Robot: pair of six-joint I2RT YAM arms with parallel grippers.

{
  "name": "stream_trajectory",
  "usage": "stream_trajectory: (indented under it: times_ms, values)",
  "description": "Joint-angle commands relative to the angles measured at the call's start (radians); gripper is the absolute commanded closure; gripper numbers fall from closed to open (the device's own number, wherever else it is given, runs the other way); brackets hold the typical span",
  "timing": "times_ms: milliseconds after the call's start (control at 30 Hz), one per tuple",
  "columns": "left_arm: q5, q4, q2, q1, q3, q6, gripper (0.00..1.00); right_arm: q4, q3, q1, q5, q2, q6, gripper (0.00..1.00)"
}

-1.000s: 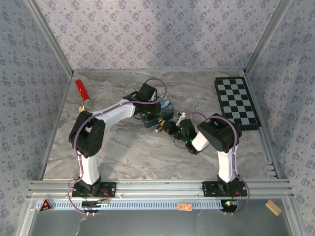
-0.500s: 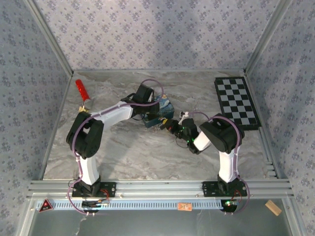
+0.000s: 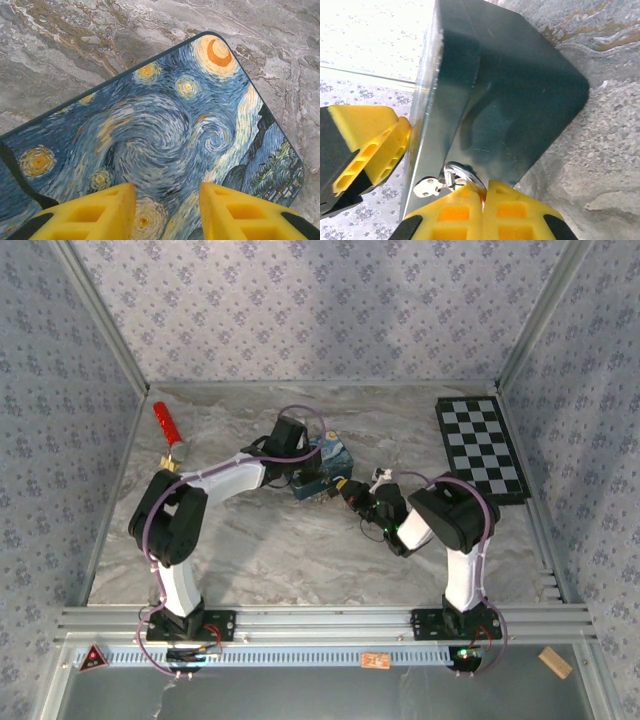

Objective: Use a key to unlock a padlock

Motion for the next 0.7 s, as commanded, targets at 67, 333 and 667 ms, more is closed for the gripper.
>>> stream_trajectory:
  times_ms: [67, 333, 667]
  values:
    - [0.015, -0.089, 0.040, 0.049, -0.004, 0.009, 0.61, -0.185, -0.019, -0.025, 0.022, -0.169, -0.074, 1.00]
    - [-0.004, -0.118, 0.102, 0.102, 0.070, 0.077, 0.61, -0.891, 0.035, -0.107, -0.027, -0.528, -0.387, 1.00]
    - [0.051, -0.153, 0.218, 0.152, 0.224, 0.212, 0.61, -1.465, 0.162, -0.248, -0.116, -0.701, -0.595, 1.00]
